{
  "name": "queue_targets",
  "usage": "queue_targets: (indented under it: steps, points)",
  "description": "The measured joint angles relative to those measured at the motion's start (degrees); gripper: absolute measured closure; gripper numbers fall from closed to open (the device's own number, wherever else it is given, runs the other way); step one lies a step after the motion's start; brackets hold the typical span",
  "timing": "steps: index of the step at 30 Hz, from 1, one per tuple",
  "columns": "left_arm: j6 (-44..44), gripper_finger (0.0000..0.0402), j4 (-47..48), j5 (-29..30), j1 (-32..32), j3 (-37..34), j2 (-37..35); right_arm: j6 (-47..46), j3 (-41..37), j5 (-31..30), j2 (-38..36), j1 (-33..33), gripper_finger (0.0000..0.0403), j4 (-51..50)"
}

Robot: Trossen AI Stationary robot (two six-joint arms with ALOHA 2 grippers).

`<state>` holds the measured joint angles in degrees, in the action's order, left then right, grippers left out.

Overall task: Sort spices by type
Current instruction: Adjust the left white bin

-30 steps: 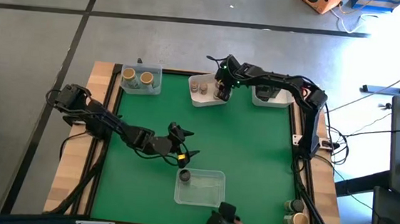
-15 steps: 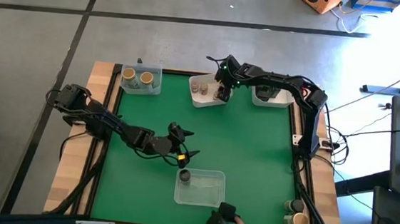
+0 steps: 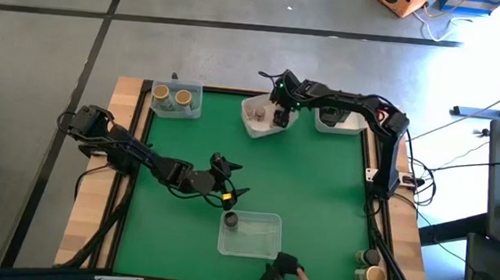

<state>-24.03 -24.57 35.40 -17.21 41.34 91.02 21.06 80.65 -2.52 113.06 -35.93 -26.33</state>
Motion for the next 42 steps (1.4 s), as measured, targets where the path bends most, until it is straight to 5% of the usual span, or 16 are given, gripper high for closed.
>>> queue_targets:
  steps: [17, 31, 37, 42]
  points:
    - [0.0, 0.0023, 0.0, 0.0, 0.0, 0.0, 0.0, 0.8, 0.1, -3.1, -13.7, 5.9, 0.0079, -3.1]
    - [-0.8, 0.0023, 0.7, 1.3, 0.3, 0.0, 0.0, -1.2, 0.2, -4.9, -24.6, 18.2, 0.0079, -18.4]
    - [0.5, 0.0023, 0.9, 4.3, 6.7, 0.0, 2.9, -5.3, -0.9, -4.8, -24.9, 24.4, 0.0079, -25.1]
    - [3.7, 0.0023, 0.8, -2.5, 15.6, 2.2, 5.7, -9.8, -6.6, -9.1, -25.5, 29.2, 0.0079, -25.2]
